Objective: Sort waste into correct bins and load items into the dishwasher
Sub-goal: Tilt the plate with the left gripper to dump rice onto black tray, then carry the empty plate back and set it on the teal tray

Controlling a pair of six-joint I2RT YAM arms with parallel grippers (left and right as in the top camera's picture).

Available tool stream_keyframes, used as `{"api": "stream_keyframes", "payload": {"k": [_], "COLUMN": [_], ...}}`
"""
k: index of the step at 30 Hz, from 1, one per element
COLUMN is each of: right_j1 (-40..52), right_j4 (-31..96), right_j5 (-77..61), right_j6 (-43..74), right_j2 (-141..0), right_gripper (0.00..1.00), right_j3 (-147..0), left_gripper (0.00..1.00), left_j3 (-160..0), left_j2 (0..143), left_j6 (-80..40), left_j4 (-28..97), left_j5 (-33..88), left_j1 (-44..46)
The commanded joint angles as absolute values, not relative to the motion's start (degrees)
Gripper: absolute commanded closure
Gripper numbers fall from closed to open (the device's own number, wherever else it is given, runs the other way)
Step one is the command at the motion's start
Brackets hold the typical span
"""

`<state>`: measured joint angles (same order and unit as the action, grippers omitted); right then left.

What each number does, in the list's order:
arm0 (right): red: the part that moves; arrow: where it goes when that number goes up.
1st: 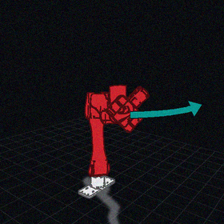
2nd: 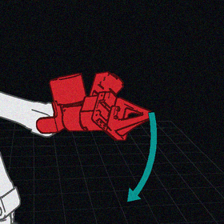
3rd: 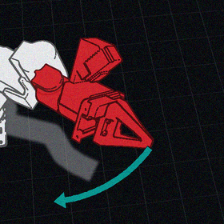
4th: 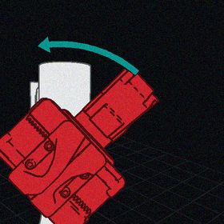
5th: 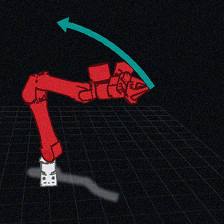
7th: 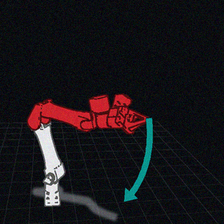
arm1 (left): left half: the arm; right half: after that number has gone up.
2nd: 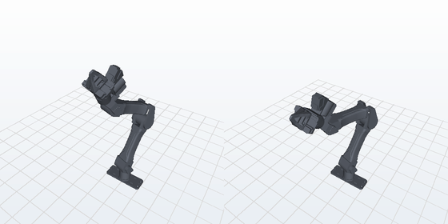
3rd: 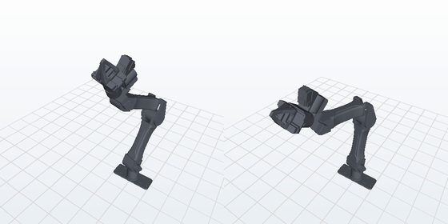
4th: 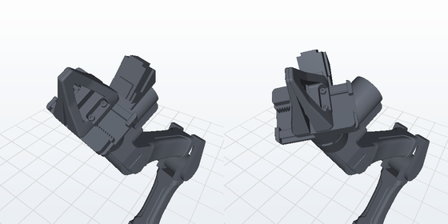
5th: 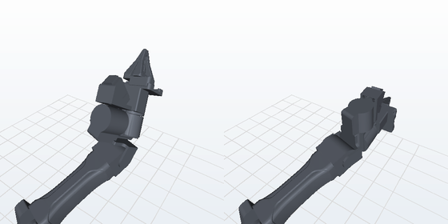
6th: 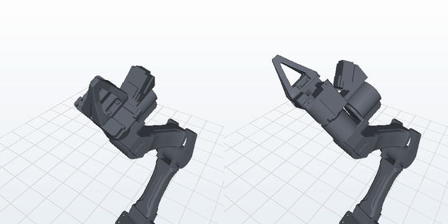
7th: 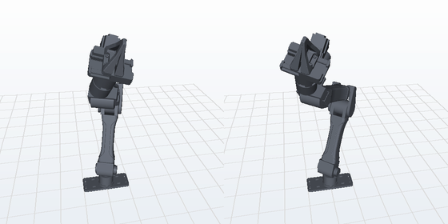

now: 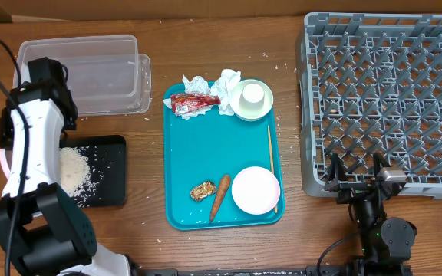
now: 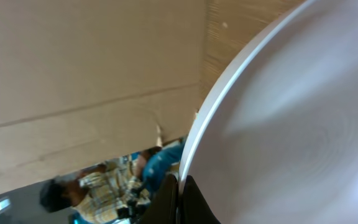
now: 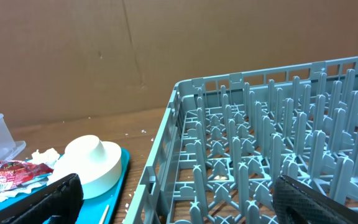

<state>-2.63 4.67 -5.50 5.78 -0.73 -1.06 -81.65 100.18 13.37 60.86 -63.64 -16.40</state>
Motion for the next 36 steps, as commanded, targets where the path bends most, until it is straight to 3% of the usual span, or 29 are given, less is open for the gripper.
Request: {"api": "stream_keyframes", "payload": {"k": [1,16,32,36], "right_j1": [-2.87,-2.85,-2.85,-2.85], "right_j4": [4.38,4.4,4.4,4.4], "right_j5": [-4.95,-4.95,-4.95,-4.95], "right_j6": [5.96,5.96,5.96,5.98], "right_j2": [-0.16,-0.16,-0.16,-0.16], "right_gripper": [0.0,0.0,0.0,0.0], "right_j3": [-0.47,-0.47,-0.47,-0.47], "left_gripper": [0.96,0.96,0.96,0.96], "left_j3": [-81.47,-81.47,-81.49,-81.62], "left_j2": [99.09,98.89,96.57,90.67], "left_j6": [11.53,10.2,2.52,2.59], "left_j4": [59.18,58.46,61.08,61.28], "left_j5": [-71.72,-77.1,-61.3,-50.78], "left_j1": [-14.17,-13.39,-13.76,-17.65]}}
